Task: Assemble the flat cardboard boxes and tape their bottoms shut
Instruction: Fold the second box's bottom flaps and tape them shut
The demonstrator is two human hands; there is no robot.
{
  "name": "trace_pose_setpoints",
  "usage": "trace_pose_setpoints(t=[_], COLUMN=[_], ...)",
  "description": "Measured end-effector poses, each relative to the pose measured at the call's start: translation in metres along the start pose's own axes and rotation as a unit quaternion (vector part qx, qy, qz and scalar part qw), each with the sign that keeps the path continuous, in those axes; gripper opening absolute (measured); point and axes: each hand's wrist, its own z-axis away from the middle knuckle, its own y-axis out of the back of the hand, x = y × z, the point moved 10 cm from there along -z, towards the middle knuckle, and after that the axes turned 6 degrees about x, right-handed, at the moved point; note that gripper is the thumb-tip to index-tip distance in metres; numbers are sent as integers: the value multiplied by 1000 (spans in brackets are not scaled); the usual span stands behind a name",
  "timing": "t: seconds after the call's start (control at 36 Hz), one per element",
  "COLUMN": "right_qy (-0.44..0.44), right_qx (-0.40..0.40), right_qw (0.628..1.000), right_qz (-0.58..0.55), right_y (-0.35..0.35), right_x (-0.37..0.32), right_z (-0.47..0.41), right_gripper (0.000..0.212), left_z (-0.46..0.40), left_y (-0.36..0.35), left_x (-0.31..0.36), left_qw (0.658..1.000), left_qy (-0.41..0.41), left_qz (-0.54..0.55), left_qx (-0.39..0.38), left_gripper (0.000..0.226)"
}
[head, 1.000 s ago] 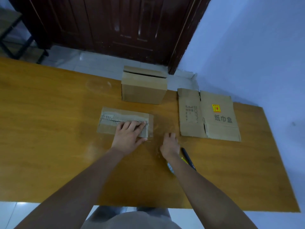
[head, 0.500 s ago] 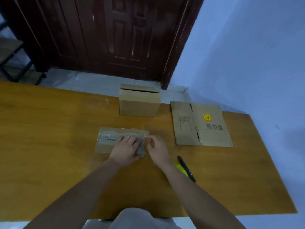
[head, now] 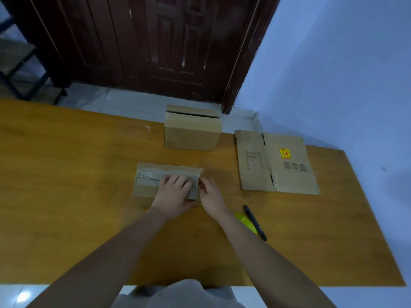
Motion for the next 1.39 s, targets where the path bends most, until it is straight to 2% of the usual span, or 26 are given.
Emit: trace_pose_setpoints(t=[0.11,0.25,0.31,0.44,0.64,0.78,0.92,1.11,1.22,1.28,1.33,1.39], right_qy=[20,18,44,108,176,156,56,58,84,95,93,87], right_qx=[-51,54,69,7,-69,-98,-93,-57,-80,-98,-92,-69], right_qw=[995,989,983,952,914,914,969,980,973,961,945,945], right_qz=[78,137,164,287,359,362,221,182,198,240,298,308], right_y=[-1,37,44,34,16,13,20,14,6,6,15,27], right_x=[0,0,-5,-20,-37,-33,-15,-11,-12,-10,-6,-7], right_z=[-6,-21,-28,-40,-57,-66,-62,-46,-31,-24,-19,-13], right_gripper=[36,32,38,53,43,26,22,23,29,36,39,38], left_z=[-3,-11,-11,-10,-8,-11,-9,-9,-9,-9,-8,-8], left_y=[-6,-2,-3,-5,-7,-8,-8,-7,-9,-8,-7,-6], left_x=[-7,-13,-14,-16,-18,-19,-19,-18,-19,-18,-18,-18], left_qw=[998,995,994,993,991,988,986,985,984,985,985,985], left_qy=[16,49,54,62,80,91,100,105,109,108,107,106], left_qz=[33,60,51,45,53,47,31,22,27,27,28,30], left_qx=[-56,-70,-86,-88,-91,-118,-130,-134,-135,-134,-133,-132], left_gripper=[64,61,57,52,53,53,54,54,54,55,55,55])
